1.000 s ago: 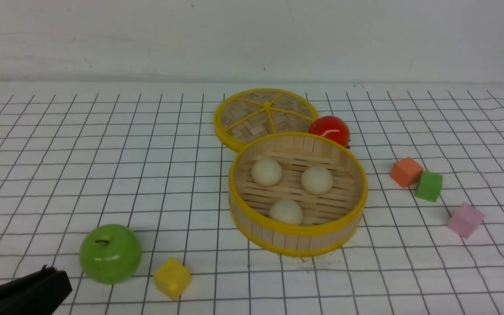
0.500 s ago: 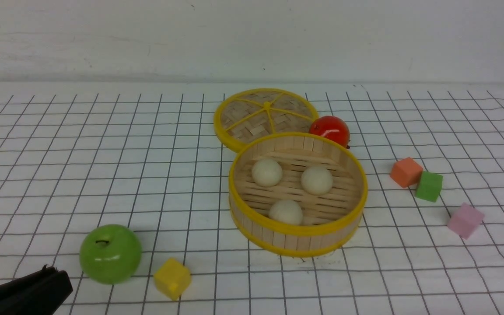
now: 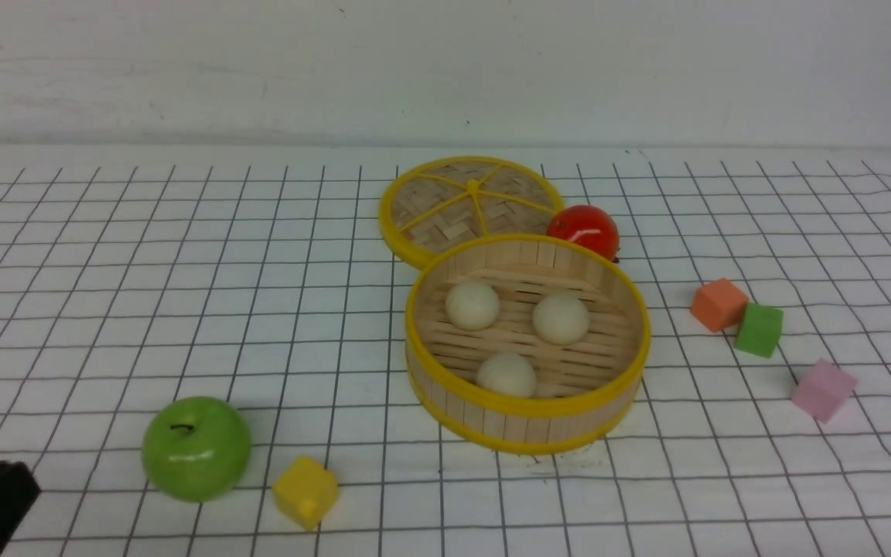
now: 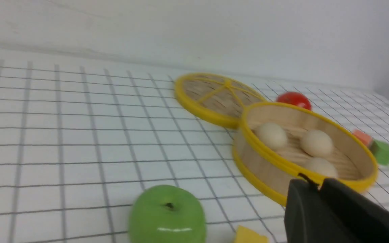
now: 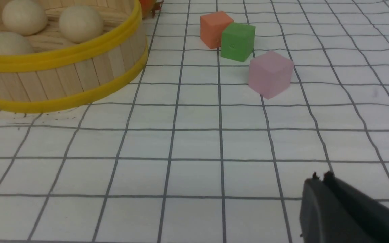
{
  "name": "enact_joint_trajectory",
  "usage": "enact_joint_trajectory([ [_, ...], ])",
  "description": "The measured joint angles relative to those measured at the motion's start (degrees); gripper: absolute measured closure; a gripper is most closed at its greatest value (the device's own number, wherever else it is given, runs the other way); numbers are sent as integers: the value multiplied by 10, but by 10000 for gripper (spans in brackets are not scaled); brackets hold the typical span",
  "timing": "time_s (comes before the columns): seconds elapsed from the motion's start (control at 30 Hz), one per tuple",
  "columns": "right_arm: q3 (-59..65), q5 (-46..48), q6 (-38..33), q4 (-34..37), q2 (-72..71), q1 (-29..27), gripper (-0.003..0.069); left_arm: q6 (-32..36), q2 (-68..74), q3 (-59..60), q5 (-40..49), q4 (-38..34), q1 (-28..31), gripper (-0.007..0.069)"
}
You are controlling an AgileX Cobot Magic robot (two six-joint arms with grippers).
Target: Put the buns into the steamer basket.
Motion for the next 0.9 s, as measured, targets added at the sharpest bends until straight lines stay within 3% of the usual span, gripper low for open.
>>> enact_joint_trajectory([
  [0.17,0,0,0,0,0,0,667,-9,-85,59,35,2,65,638],
  [0.33,0,-1,0,0,0,0,662,-28,-97,79,167,2,108,638],
  [0.9,0,-1,0,0,0,0,654,-34,-97,79,177,1,109,638],
])
